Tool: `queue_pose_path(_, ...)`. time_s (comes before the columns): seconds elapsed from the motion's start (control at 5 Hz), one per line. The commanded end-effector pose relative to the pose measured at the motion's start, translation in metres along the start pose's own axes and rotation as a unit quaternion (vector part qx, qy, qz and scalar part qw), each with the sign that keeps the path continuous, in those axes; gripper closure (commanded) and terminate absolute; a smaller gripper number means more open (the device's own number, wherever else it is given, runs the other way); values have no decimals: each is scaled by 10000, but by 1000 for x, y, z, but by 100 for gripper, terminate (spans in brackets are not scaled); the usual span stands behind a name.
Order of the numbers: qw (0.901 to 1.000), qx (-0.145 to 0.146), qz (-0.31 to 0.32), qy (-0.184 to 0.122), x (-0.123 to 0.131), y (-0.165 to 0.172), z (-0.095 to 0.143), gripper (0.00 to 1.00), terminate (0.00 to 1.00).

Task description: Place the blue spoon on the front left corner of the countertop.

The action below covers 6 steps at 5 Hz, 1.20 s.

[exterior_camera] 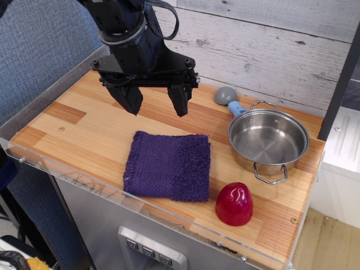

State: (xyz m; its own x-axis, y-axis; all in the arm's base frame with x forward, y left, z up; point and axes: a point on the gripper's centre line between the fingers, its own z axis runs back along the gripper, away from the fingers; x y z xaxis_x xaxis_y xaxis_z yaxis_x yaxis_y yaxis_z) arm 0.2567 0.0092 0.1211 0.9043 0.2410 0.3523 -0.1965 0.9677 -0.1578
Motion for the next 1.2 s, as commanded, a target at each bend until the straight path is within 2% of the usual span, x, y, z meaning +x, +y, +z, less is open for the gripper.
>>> queue_pose_path(0.0,10000,0,0,0,0,0,0,0,0)
queue_pose_path(0.4,9996,-27,-10,-293,27,-15,5,0,0)
queue_pose_path(0.6,9951,-132,837,-507,30,-20,-2,0,0)
queue_pose_path(0.8,9731,-205,2209,-626,33,-29,-10,0,0)
queue_pose_path(1.0,9521,-180,2993,-592,45,-37,-22,0,0)
